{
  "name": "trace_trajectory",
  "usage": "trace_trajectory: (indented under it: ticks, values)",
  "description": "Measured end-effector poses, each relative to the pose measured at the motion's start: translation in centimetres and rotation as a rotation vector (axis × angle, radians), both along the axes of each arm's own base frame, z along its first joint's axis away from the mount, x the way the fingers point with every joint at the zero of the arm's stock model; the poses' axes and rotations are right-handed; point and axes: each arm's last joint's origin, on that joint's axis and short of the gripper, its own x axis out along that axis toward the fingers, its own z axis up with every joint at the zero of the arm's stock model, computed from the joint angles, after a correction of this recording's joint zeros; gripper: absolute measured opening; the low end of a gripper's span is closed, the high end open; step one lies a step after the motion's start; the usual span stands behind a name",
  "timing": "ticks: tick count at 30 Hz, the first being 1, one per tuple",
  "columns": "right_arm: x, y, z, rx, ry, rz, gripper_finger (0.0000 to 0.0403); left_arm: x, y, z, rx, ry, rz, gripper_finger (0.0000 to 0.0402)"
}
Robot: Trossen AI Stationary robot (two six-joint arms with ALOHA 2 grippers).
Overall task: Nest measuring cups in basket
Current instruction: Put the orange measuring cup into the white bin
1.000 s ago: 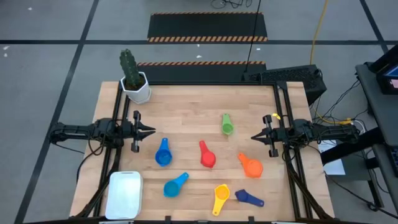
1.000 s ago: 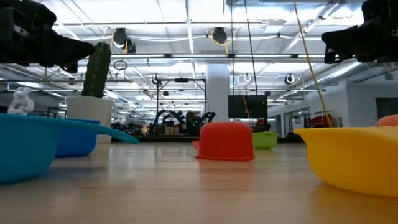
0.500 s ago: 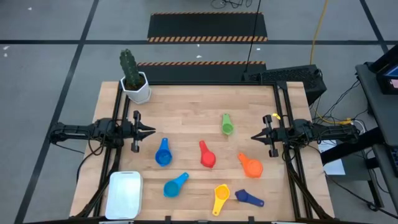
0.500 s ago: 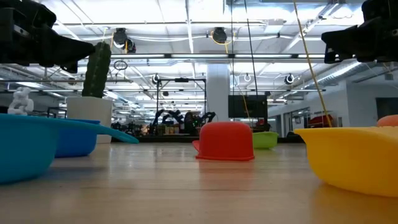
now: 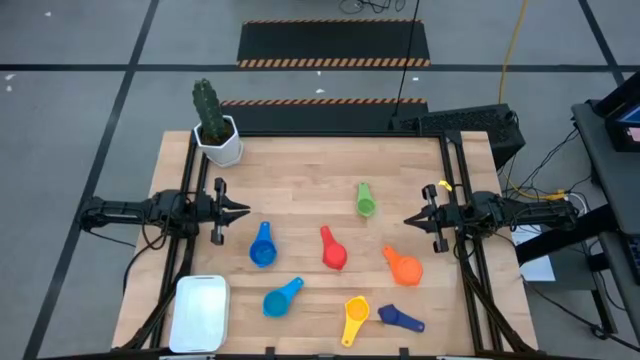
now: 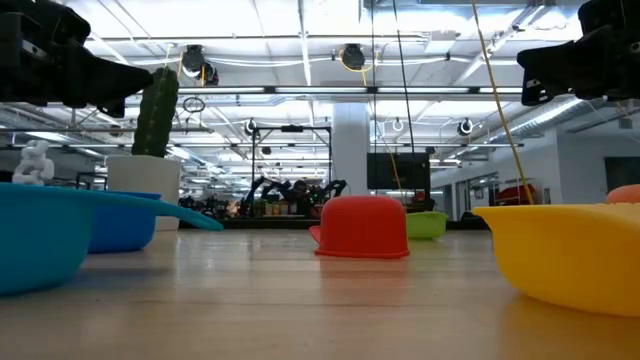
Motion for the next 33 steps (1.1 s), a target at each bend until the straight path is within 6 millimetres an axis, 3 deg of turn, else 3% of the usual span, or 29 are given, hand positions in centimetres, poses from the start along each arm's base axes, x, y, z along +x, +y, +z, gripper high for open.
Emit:
trace_trajectory:
  ticks: [12,22,28,33]
  values:
    - [0.0,-0.2,0.7,0.164,-0.014,-0.037,0.0000,0.0,0.0,0.0,0.000,-0.001,0.000,0.0051]
    - [0.2,-0.1,6.8,0.154,0.000,-0.036,0.0000,0.0,0.0,0.0,0.000,-0.001,0.000,0.0051]
    - [1.5,-0.1,10.6,0.143,0.123,-0.079,0.0000,0.0,0.0,0.0,0.000,-0.001,0.000,0.0051]
    - [3.3,-0.1,12.4,0.144,0.282,-0.142,0.0000,0.0,0.0,0.0,0.000,-0.002,0.000,0.0051]
